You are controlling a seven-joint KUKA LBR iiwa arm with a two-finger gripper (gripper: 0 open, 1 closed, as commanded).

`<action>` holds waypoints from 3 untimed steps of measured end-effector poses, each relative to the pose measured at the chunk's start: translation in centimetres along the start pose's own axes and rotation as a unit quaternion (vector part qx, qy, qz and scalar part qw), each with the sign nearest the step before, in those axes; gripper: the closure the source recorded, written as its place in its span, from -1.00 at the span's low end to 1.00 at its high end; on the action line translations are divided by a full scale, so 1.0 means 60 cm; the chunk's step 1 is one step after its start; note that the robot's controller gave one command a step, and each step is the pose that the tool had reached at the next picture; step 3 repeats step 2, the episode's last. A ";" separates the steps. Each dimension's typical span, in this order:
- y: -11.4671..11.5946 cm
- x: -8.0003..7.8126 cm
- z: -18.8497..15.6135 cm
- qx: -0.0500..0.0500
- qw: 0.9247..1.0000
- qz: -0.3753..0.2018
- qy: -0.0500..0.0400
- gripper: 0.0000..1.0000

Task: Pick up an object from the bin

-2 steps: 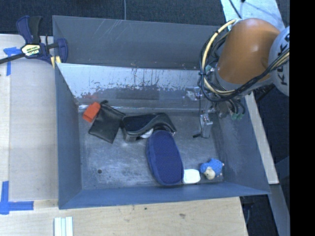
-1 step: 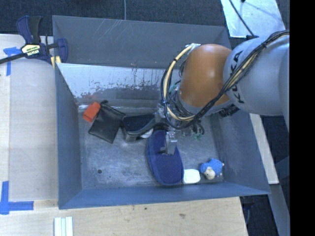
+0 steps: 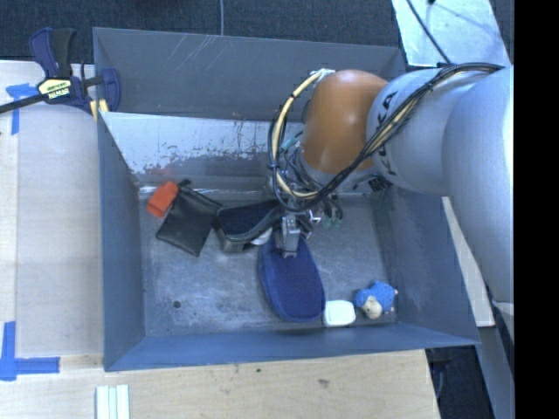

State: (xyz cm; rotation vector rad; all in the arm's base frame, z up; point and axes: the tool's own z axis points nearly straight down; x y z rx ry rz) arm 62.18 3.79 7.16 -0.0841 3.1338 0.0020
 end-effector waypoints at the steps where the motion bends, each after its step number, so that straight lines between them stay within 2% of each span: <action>1: 0.001 0.002 -0.004 0.000 1.000 -0.001 0.000 1.00; 2: -0.004 0.083 -0.308 0.001 0.998 -0.057 0.001 1.00; 3: -0.004 0.083 -0.308 0.001 0.998 -0.057 0.001 1.00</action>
Offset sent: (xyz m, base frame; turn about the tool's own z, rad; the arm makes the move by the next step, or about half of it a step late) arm 0.0000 0.0000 0.0000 0.0000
